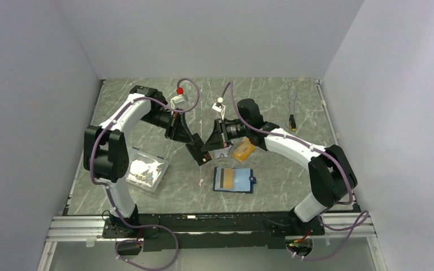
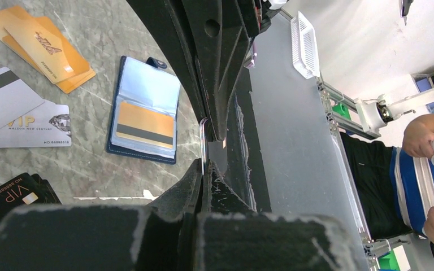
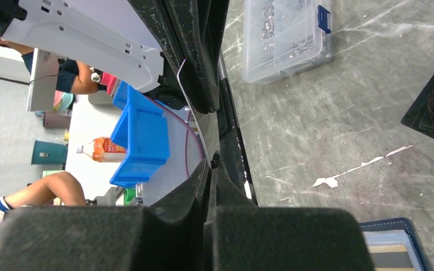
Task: Put the credit cards into the card holder
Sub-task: Pick up the credit card from the storage box.
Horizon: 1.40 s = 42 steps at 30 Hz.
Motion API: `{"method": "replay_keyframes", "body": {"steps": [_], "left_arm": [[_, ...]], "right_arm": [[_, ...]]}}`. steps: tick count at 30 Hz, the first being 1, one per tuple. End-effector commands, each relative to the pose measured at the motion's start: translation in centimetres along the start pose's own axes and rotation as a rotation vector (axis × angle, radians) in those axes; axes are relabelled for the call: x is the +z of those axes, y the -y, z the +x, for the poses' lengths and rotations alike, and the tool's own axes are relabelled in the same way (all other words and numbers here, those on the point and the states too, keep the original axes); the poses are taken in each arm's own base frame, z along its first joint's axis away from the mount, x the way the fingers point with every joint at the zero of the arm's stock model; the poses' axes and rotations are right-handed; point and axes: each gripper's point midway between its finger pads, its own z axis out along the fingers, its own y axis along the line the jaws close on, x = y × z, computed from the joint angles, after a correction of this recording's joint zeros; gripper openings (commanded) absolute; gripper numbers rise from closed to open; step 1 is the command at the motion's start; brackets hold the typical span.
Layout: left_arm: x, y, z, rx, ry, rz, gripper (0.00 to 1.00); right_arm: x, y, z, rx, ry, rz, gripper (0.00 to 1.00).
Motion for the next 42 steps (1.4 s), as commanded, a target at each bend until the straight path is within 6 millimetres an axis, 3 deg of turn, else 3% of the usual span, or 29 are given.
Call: {"method": "replay_keyframes", "body": {"steps": [1,10,15,19,24,33,42], "left_arm": [[0.4,1.8,-1.9,0.071,0.054,0.037,0.0],[0.4,1.3,-2.0,0.068,0.051,0.027,0.0],[-0.2,0.4,-2.2,0.079,0.061,-0.039,0.0],[-0.6,-0.1,-2.9,0.098,0.078,-0.085,0.0],[-1.1,0.0,-3.6,0.064,0.115,-0.049,0.0],[-1.5,0.2,-3.9,0.049,0.138,-0.023,0.0],[-1.7,-0.7,-3.2,0.06,0.109,-0.112,0.0]], "right_arm": [[0.0,-1.6,-3.2,-0.117,0.091,-0.021,0.0],[0.0,-1.5,-2.9,-0.104,0.105,-0.023,0.01],[-0.2,-1.4,-2.8,-0.101,0.116,-0.007,0.32],[-0.4,-1.2,-2.9,-0.09,0.133,0.001,0.42],[-0.8,-0.2,-2.1,-0.068,0.145,0.014,0.47],[-1.5,-0.5,-1.5,-0.042,0.17,-0.02,0.41],[-1.3,-0.1,-1.6,-0.012,0.173,-0.008,0.12]]}}
